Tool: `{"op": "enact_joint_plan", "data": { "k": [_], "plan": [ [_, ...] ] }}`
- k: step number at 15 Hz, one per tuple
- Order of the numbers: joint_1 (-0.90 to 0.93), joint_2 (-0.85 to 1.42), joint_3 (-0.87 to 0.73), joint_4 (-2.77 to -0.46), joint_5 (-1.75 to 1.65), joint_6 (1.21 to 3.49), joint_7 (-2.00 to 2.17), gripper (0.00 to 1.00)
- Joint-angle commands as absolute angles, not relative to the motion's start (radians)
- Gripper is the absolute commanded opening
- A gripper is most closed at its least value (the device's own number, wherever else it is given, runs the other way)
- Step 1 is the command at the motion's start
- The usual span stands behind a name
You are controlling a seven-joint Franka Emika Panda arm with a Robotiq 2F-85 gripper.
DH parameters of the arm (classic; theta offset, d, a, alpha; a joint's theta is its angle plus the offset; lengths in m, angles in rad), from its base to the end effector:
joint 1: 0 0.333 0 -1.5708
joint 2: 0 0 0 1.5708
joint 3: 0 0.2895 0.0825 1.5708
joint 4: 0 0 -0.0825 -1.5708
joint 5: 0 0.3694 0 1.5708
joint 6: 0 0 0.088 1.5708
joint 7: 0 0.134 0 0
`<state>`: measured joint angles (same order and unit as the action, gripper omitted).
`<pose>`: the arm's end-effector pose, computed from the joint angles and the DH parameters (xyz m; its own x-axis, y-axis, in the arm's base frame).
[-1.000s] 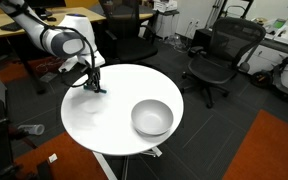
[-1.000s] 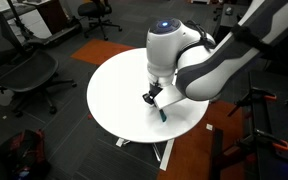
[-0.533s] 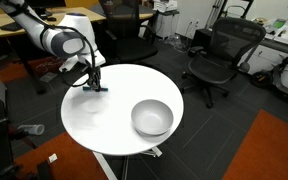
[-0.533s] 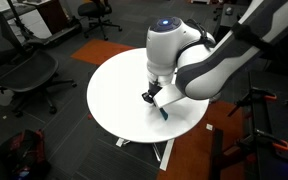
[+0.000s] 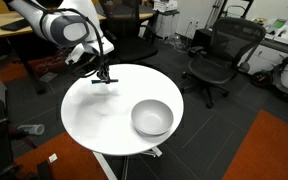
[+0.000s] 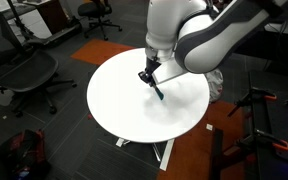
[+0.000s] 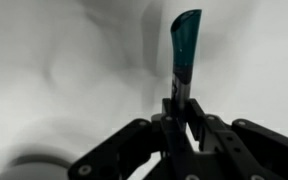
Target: Put the marker in the bowl
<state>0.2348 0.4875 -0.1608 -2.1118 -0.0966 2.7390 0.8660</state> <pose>0.5749 0.0429 0.1592 0.7620 -0.6212 0.1826 -0.6285 -0.7775 -0.0222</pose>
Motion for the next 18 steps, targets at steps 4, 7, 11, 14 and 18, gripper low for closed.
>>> {"op": "enact_joint_plan", "data": {
  "k": [4, 7, 11, 14, 18],
  "plan": [
    [0.184, 0.377, -0.207, -2.087, -0.131, 2.647, 0.741, 0.05],
    [0.138, 0.363, -0.222, -2.049, -0.137, 2.619, 0.669, 0.05],
    [0.056, 0.376, -0.221, -1.978, -0.113, 2.59, 0.541, 0.05],
    [0.005, 0.398, -0.223, -1.925, -0.091, 2.555, 0.467, 0.05],
    [-0.041, 0.433, -0.231, -1.859, -0.097, 2.472, 0.433, 0.05]
  ]
}}
